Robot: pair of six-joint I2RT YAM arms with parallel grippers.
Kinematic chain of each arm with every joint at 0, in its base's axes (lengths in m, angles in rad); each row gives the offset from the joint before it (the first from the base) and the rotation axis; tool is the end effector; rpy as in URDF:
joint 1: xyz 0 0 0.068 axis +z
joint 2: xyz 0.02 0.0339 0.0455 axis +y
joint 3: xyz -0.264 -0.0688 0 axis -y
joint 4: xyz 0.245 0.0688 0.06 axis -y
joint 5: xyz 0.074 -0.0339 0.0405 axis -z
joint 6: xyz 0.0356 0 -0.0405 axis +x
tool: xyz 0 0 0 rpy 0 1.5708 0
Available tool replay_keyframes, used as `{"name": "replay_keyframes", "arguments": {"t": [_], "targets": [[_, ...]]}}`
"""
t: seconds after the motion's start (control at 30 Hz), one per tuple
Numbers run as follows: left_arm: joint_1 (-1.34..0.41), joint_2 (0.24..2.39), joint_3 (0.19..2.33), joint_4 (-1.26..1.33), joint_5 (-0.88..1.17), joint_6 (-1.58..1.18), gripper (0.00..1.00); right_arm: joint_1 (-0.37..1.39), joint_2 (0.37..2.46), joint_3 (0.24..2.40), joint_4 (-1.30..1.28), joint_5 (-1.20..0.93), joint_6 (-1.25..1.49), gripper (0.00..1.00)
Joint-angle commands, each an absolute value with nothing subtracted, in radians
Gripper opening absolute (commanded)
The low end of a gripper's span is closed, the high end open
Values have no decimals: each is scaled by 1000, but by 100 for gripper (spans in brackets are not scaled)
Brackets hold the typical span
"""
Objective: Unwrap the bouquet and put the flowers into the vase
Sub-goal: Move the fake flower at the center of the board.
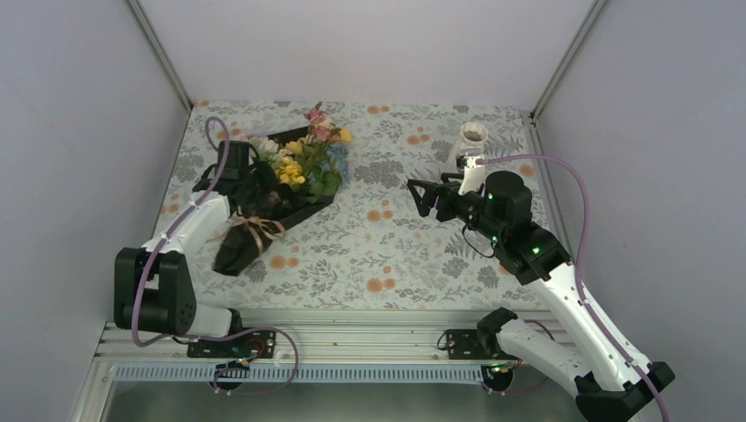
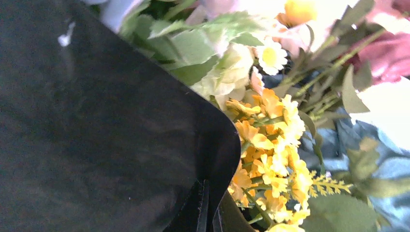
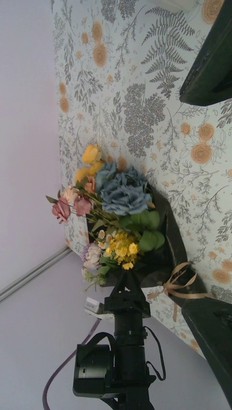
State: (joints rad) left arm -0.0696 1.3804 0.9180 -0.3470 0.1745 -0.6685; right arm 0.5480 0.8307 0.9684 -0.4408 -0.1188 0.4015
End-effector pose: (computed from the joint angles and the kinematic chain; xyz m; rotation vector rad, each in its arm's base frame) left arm 0.2902 -0.0264 0.2382 -0.6370 2.3524 -0.5503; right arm 0.1521 0.0978 0.3689 -0.2268 1.9304 0.7552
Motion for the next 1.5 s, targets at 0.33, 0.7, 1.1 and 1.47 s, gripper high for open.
{"name": "replay_keyframes", "arguments": {"t": [0.33,0.7,1.1,1.47], "targets": [[-290,1491,1020,-202,246,-810,24,541,814,975,-469,-107,392,100],[-292,1399,1046,-404,118,-587,82,540,844,931,-401,-272,432,98],[-212,1189,868,-475,68,-520,93,588,1005,914,-324,-348,490,87],[-157,1172,673,-356,157,-529,89,697,1135,947,-320,-314,481,84]]}}
